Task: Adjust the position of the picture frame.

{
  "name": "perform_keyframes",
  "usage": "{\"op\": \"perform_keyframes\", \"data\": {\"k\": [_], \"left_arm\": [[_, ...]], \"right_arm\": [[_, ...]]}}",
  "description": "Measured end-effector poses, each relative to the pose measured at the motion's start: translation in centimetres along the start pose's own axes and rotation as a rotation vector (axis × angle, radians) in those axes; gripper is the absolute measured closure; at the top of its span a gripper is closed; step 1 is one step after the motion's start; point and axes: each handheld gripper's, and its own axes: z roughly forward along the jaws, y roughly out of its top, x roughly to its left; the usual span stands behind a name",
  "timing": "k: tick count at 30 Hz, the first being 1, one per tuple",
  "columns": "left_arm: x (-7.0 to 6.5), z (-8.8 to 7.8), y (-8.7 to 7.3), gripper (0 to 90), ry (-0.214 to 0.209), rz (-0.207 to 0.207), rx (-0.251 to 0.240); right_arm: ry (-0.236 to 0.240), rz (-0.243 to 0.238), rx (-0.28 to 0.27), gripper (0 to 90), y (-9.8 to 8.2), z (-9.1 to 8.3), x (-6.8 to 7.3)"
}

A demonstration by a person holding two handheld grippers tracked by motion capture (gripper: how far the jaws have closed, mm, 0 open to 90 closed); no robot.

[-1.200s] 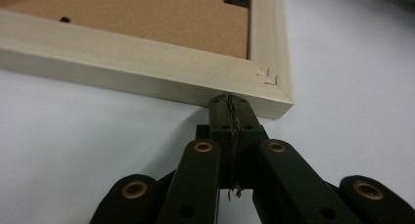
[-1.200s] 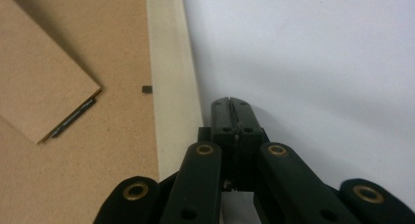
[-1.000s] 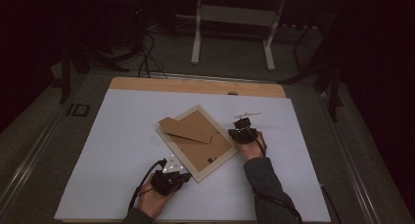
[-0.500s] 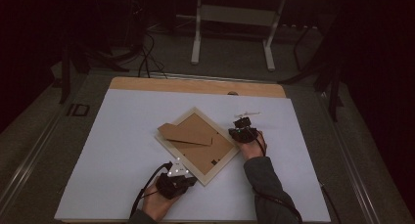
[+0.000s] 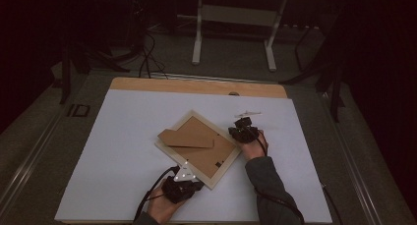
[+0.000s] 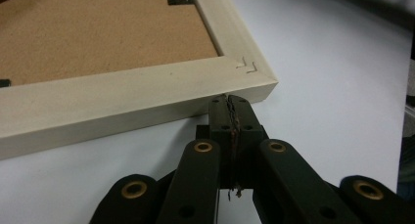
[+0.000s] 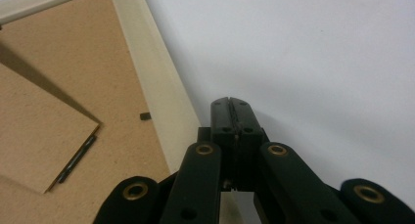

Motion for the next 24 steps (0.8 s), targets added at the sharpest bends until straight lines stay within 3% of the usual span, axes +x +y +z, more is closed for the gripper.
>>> {"op": "perform_keyframes", "data": {"k": [6, 17, 24], "left_arm": [[0.3, -0.7, 0.2, 90.0, -0.002, -0.012, -0.031], [1.3, -2.0, 0.3, 90.0, 0.035, -0.04, -0.066], [2.9, -4.1, 0.5, 90.0, 0.083, -0.1, -0.13]], "right_arm": [[0.006, -0.023, -0.012, 89.9, 0.2, -0.8, 0.2], [0.035, -0.072, -0.02, 89.9, 0.0, -1.9, 0.8], [0.06, -0.107, -0.024, 89.9, -0.6, -2.9, 1.1]]}}
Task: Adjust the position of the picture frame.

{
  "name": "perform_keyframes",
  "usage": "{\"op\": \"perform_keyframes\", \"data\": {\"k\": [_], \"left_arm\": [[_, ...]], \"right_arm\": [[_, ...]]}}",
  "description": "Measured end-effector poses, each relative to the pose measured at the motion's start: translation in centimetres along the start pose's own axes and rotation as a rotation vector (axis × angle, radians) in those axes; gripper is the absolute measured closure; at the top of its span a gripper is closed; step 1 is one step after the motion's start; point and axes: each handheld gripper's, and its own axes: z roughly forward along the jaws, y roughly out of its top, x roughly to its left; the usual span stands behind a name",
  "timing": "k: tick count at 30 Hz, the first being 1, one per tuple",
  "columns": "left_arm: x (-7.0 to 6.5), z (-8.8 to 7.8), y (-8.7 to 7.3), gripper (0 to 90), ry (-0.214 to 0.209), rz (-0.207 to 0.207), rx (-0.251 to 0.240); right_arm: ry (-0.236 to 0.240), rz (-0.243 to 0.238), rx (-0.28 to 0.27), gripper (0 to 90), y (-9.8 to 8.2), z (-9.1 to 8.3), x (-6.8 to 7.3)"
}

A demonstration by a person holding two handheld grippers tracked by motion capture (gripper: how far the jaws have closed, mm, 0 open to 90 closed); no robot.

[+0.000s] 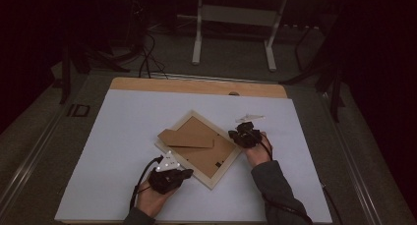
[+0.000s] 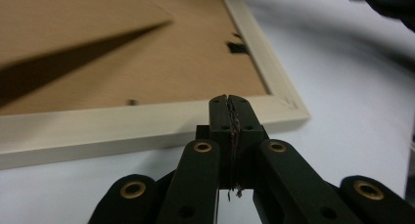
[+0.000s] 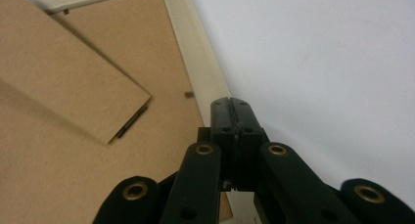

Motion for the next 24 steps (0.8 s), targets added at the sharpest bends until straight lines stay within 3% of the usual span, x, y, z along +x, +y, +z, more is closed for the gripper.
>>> {"op": "perform_keyframes", "data": {"k": [4, 17, 24], "left_arm": [[1.0, -1.0, 0.5, 90.0, 0.033, -0.028, -0.024], [4.5, -4.6, 2.9, 90.0, 0.141, -0.064, -0.084], [6.5, -6.0, 3.7, 90.0, 0.167, -0.097, -0.108]], "right_arm": [[0.022, -0.009, 0.003, 89.9, -0.5, -0.5, 0.2], [0.052, -0.061, -0.015, 89.8, -1.8, -3.1, 1.1], [0.06, -0.071, -0.015, 89.8, -3.2, -4.3, 1.1]]}}
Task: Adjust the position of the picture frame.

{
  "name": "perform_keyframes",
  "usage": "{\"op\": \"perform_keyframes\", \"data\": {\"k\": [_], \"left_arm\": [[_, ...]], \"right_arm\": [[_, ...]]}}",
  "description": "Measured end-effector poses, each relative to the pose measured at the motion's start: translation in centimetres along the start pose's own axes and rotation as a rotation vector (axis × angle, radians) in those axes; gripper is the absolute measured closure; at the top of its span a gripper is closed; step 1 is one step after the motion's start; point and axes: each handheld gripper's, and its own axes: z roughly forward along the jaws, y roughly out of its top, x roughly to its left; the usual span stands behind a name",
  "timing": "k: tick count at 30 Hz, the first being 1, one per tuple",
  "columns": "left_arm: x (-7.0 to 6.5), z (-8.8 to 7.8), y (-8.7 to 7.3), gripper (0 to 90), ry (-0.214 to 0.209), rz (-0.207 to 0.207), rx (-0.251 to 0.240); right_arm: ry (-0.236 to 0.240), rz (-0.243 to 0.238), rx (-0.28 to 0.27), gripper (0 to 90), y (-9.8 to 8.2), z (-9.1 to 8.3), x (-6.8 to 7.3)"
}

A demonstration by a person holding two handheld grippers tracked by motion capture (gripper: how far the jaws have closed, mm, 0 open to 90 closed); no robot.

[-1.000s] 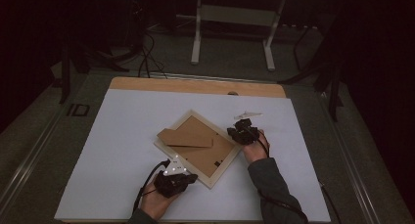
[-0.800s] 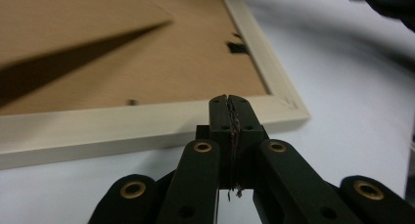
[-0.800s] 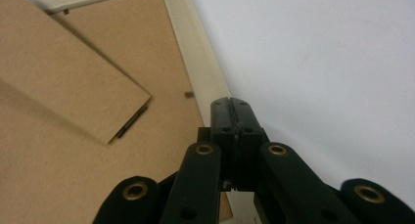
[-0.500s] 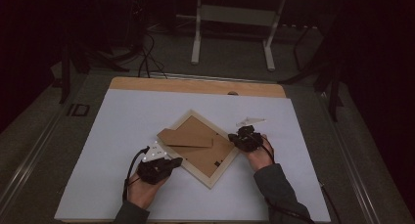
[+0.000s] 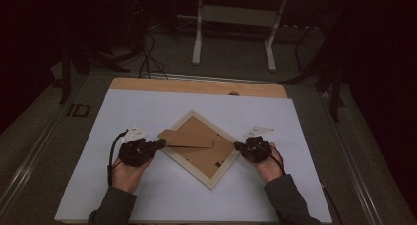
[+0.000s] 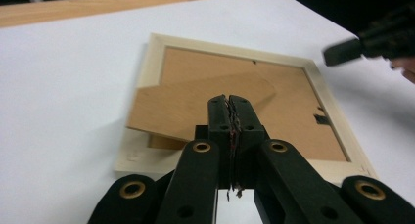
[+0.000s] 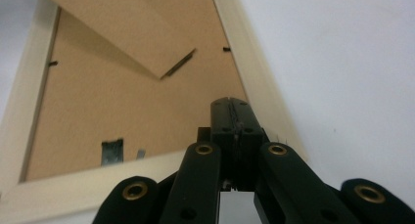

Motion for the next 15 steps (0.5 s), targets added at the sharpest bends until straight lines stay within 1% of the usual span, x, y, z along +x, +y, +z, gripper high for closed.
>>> {"op": "perform_keyframes", "data": {"k": [5, 6, 8, 10, 11, 13, 15], "left_arm": [[1.3, -0.1, 0.6, 89.7, 0.035, -0.012, -0.008], [1.6, -0.1, 0.8, 89.8, 0.035, -0.02, -0.012], [2.1, 0.0, 1.0, 89.8, 0.061, -0.011, -0.007], [2.7, 0.3, 1.1, 89.7, 0.072, -0.015, 0.001], [3.1, 0.4, 1.2, 89.7, 0.088, -0.015, 0.006], [3.6, 0.6, 1.2, 89.1, 0.088, -0.022, 0.009], [4.0, 0.8, 1.2, 86.8, 0.094, -0.028, 0.016]], "right_arm": [[0.004, 0.002, -0.001, 89.8, -1.2, -0.7, 0.1], [0.004, 0.0, 0.0, 89.8, -1.4, -0.8, 0.2], [0.004, -0.005, 0.003, 89.8, -1.9, -1.0, 0.3], [-0.001, -0.008, 0.009, 89.8, -2.4, -1.1, 0.4], [-0.004, -0.007, 0.011, 89.8, -2.6, -1.1, 0.4], [-0.004, 0.0, 0.016, 89.8, -3.1, -1.1, 0.2], [-0.001, 0.02, 0.014, 89.8, -3.5, -1.2, 0.2]]}}
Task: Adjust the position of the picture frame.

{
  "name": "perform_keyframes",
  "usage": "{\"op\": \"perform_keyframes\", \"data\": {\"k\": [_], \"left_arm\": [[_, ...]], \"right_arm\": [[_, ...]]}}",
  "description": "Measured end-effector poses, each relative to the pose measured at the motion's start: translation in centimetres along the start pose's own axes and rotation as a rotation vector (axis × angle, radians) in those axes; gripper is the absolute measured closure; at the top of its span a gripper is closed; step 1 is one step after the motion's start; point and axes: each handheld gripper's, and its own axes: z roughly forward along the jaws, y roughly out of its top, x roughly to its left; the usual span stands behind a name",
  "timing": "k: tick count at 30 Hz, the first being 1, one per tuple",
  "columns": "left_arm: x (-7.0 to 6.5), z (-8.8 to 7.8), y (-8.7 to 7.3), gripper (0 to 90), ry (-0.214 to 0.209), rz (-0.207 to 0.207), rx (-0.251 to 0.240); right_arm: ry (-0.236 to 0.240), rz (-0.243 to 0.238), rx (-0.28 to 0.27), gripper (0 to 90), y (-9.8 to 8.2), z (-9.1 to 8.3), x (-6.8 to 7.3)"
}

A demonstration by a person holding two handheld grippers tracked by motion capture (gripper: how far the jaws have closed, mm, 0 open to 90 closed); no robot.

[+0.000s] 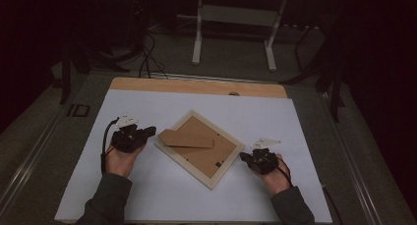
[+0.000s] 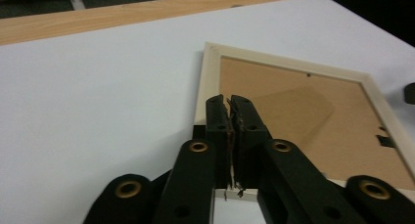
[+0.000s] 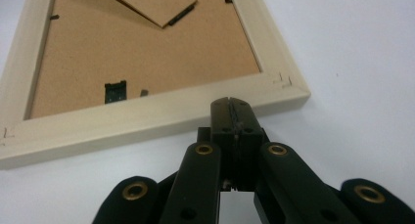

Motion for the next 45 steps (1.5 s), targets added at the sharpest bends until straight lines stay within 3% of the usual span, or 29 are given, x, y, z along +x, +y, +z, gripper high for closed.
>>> {"op": "perform_keyframes", "data": {"k": [4, 10, 20, 25, 37, 45], "left_arm": [[0.5, 0.6, 0.0, 87.0, 0.021, 0.018, 0.021], [1.5, 1.7, 0.2, 90.0, 0.04, 0.0, 0.041], [2.7, 4.6, 0.1, 90.0, 0.016, -0.002, 0.126], [3.1, 5.8, -0.3, 90.0, 0.011, -0.019, 0.15], [2.9, 7.0, -0.8, 90.0, 0.002, 0.006, 0.197], [3.0, 7.8, -1.2, 90.0, -0.004, 0.001, 0.23]], "right_arm": [[0.003, 0.008, -0.003, 89.8, -0.5, -0.3, 0.1], [0.004, 0.019, 0.001, 89.9, -1.5, -0.8, 0.3], [0.011, 0.028, 0.022, 89.8, -2.8, -0.8, 0.7], [0.02, 0.023, 0.014, 89.8, -2.7, -0.7, 1.2], [0.037, -0.009, 0.026, 89.8, -1.8, 0.4, 2.5], [0.051, -0.022, 0.032, 89.8, -1.7, 0.6, 3.0]]}}
